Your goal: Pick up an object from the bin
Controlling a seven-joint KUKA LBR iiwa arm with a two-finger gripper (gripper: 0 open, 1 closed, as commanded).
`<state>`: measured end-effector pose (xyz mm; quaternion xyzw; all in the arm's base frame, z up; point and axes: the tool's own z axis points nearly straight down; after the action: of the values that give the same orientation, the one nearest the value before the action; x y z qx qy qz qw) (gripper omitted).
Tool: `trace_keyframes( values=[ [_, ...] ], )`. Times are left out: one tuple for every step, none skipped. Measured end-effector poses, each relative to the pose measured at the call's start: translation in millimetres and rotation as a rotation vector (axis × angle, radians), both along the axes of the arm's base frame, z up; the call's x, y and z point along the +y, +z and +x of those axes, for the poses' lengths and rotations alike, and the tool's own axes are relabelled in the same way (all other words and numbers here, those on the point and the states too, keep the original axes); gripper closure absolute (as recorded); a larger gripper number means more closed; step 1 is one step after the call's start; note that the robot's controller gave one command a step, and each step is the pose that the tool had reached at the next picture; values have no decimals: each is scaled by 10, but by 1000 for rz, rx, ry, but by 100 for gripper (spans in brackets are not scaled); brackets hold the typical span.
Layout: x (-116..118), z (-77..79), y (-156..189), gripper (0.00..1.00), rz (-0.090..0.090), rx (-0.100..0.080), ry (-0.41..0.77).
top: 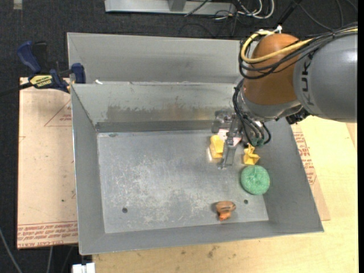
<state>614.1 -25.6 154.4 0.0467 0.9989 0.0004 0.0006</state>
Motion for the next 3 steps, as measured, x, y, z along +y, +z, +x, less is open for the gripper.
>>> trace_keyframes(
  values=[
    [4, 42, -48, 0, -1, 0, 19],
    [-23, 60, -2, 0, 0, -3, 306],
    [-145, 23, -172, 0, 0, -3, 237]
  ],
)
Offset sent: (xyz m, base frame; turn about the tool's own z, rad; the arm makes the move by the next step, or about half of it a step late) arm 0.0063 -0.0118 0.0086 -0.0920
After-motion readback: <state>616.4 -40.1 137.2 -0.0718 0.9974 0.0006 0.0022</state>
